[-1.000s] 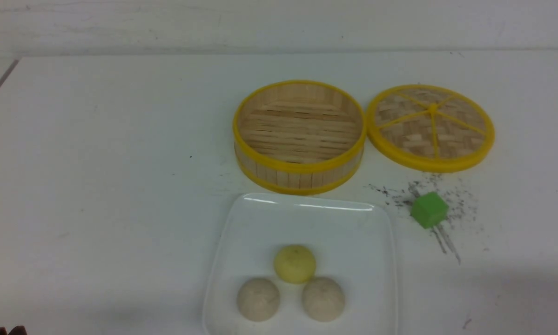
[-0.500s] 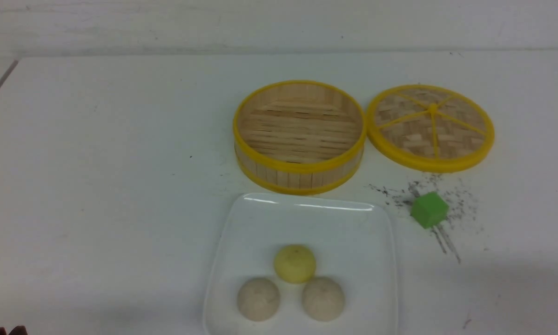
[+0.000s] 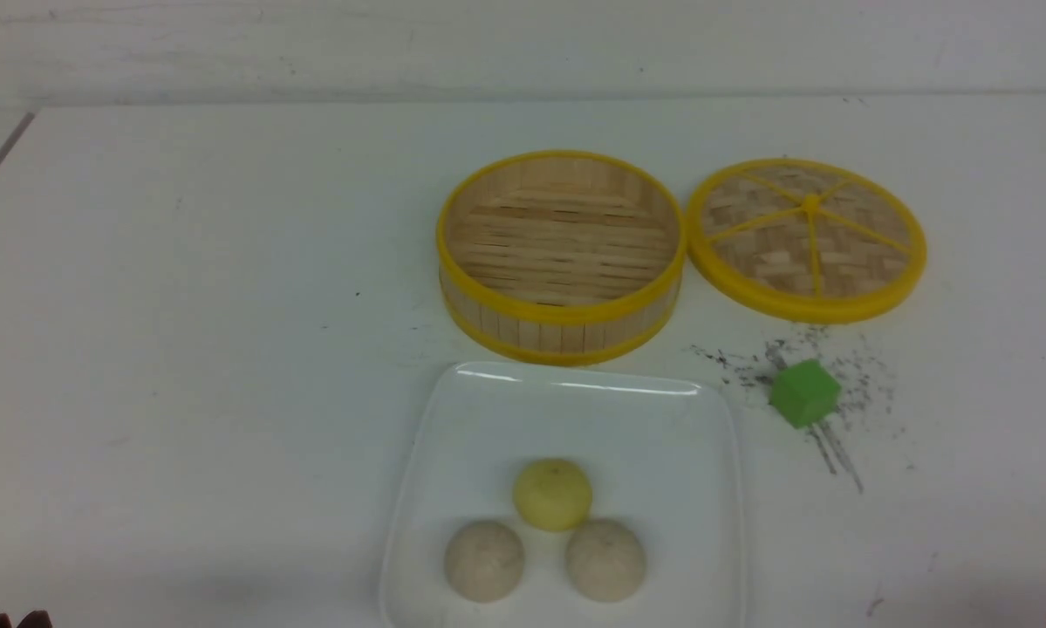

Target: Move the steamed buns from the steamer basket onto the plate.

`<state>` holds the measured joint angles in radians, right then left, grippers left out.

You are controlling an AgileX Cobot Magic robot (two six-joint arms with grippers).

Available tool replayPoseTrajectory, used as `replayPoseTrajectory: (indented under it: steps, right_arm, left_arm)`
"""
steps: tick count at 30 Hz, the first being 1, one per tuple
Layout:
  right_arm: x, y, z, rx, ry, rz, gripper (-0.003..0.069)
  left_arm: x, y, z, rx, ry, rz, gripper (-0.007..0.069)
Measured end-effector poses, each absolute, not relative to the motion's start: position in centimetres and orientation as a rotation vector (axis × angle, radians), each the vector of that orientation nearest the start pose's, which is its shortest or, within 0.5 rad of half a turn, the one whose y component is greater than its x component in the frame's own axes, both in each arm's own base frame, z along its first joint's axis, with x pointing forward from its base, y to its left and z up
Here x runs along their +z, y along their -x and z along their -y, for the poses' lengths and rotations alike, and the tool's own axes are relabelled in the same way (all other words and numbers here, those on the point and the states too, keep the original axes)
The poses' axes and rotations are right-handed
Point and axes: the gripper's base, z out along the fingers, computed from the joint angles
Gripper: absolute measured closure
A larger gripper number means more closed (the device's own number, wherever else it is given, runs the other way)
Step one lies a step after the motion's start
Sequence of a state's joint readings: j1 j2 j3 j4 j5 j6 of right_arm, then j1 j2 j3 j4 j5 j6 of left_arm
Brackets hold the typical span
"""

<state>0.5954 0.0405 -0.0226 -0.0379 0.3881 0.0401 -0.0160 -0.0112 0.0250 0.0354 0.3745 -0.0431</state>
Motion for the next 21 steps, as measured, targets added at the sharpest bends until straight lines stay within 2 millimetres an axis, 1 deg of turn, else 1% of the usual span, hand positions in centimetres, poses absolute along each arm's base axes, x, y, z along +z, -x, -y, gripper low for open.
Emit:
replayPoseTrajectory:
  steps: [4, 7, 9, 12, 16, 17, 19, 21]
  right_arm:
    - [18.0, -4.3, -2.8, 0.383, 0.568, -1.830, 0.0419]
    - [17.2, -4.2, -2.7, 0.384, 0.552, -1.865, 0.0419]
    - [17.1, -4.3, -2.7, 0.382, 0.531, -1.862, 0.0419]
    - [17.1, -4.4, -2.5, 0.360, 0.476, -1.863, 0.0419]
    - [17.2, -4.7, -2.0, 0.279, 0.381, -1.876, 0.0419]
    - [17.2, -4.8, -1.7, 0.224, 0.330, -1.882, 0.0419]
    - [17.1, -4.9, -1.4, 0.165, 0.273, -1.889, 0.0419]
    - [17.2, -5.0, -0.9, 0.110, 0.180, -1.898, 0.0419]
  left_arm:
    - [17.2, -5.3, 0.0, -0.006, 0.003, -1.872, 0.0438]
    - [17.2, -5.3, 0.0, -0.006, 0.003, -1.872, 0.0433]
    - [17.2, -5.2, 0.0, -0.006, 0.004, -1.872, 0.0431]
    - [17.2, -5.2, 0.0, -0.007, 0.004, -1.871, 0.0429]
    - [17.2, -5.2, 0.0, -0.007, 0.004, -1.871, 0.0426]
    - [17.2, -5.2, 0.0, -0.007, 0.004, -1.871, 0.0426]
    - [17.2, -5.2, 0.0, -0.007, 0.004, -1.871, 0.0424]
    - [17.2, -5.2, 0.0, -0.007, 0.004, -1.871, 0.0423]
